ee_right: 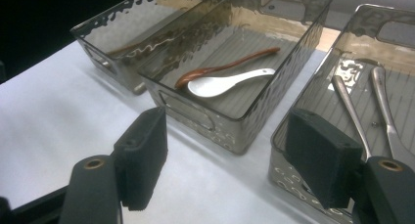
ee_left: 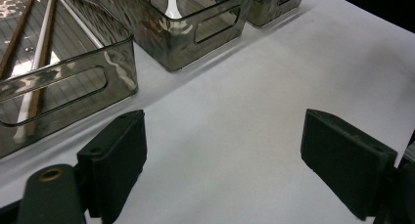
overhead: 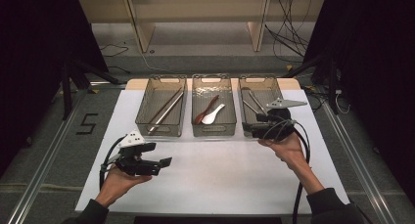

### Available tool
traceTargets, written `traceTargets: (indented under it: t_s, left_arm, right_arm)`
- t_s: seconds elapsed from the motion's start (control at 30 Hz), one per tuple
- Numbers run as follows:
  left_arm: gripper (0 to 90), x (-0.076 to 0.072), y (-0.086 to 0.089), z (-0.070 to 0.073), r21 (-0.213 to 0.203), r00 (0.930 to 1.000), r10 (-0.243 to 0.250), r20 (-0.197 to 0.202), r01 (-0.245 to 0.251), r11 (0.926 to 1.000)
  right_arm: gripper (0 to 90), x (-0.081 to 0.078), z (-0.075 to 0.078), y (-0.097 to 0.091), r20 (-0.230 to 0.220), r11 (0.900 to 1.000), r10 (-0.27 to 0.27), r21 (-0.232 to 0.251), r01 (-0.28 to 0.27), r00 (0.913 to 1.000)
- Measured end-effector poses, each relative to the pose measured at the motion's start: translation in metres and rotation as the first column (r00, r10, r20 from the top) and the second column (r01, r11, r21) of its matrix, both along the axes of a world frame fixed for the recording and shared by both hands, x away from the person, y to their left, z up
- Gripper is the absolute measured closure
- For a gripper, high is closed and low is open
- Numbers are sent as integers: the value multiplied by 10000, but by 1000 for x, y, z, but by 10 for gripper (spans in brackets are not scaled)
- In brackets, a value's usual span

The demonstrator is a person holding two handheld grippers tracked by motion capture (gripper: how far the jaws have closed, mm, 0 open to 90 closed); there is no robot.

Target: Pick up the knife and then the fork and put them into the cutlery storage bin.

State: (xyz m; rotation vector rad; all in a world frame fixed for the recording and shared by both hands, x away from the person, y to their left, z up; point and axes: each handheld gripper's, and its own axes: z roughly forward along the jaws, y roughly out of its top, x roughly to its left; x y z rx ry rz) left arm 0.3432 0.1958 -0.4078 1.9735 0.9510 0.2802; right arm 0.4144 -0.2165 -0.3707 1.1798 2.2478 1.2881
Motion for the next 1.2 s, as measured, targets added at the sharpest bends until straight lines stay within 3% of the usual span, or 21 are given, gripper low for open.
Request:
traceTargets:
  t_s: [0.27,0.43,0.63,0.93,1.2]
  left_arm:
    - [169,0,-2,0,-19,10000,-16,-42,16,10000]
    - [169,1,-5,0,-138,9999,-123,-57,122,9998]
    - [169,1,-3,1,-253,9997,-228,-16,227,9994]
    - [169,0,-1,2,-464,9998,-198,-1,198,9987]
    - [169,-1,-2,3,-554,9997,-253,45,255,9981]
  right_arm:
    - [318,-21,-3,-4,339,9986,44,517,-61,9994]
    - [285,-34,-5,-6,353,9976,231,651,-253,9991]
    - [264,-49,-10,-14,430,9953,90,960,-131,9990]
    - [255,-72,-16,-14,922,9945,72,1035,-167,9957]
    - [235,-82,-23,-19,1035,9921,31,1246,-160,9946]
